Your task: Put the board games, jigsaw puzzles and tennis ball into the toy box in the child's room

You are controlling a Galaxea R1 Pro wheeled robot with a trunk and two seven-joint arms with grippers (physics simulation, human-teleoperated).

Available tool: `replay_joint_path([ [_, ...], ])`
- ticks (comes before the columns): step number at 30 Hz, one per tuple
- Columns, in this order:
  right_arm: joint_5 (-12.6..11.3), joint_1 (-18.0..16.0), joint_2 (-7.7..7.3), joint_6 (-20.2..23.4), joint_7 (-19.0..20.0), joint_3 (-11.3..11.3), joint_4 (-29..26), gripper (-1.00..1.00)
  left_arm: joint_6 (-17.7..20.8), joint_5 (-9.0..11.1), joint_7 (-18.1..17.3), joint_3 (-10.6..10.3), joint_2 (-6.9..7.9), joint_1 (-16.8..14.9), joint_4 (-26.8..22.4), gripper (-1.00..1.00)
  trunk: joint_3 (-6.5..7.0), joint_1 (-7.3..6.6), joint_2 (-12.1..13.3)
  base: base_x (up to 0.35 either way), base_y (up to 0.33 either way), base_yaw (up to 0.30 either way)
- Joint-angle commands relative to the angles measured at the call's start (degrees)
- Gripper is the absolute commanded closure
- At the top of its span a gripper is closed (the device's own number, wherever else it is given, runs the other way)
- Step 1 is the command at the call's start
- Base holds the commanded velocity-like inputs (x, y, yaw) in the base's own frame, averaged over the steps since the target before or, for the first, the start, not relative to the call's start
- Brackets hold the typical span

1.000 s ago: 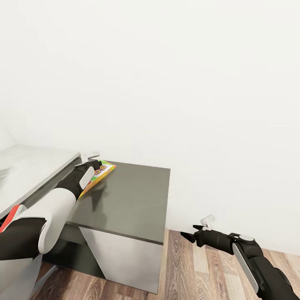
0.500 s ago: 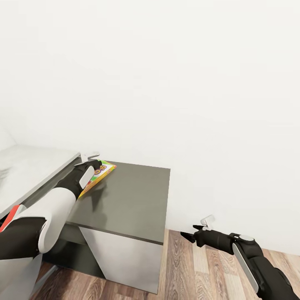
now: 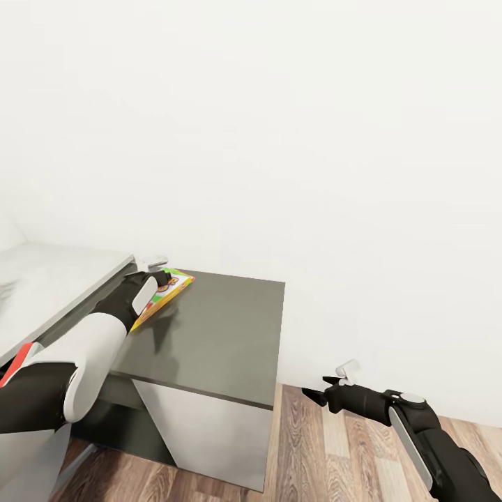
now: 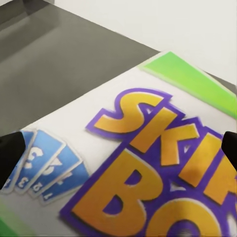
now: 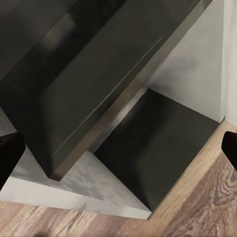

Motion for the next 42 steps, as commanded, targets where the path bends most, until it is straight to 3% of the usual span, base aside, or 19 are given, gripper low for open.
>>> replay_joint_path([
  [1,-0.59,-0.03,-0.07,0.50,-0.14,0.09,-0.03,-1.00,0.65,0.48,0.33,-0.20,0.03,-0.04,-0.11,-1.00,-0.05,-0.01,-0.02,0.000,0.000,0.000],
  [10,-0.59,-0.03,-0.04,0.50,-0.14,0.13,0.01,-1.00,1.54,0.60,0.07,-0.16,0.03,-0.07,-0.20,-1.00,-0.05,-0.01,-0.02,0.000,0.000,0.000],
  [23,-0.59,-0.03,0.01,0.48,-0.31,0.18,0.06,-1.00,6.90,0.95,-0.02,0.31,1.37,-0.46,-0.23,-1.00,-0.05,-0.01,-0.02,0.000,0.000,0.000],
  [42,-0.51,-0.03,0.06,0.46,-0.31,0.26,0.06,-1.00,10.59,1.02,0.14,0.33,1.41,-3.90,-0.29,-1.00,-0.05,-0.01,-0.02,0.000,0.000,0.000],
])
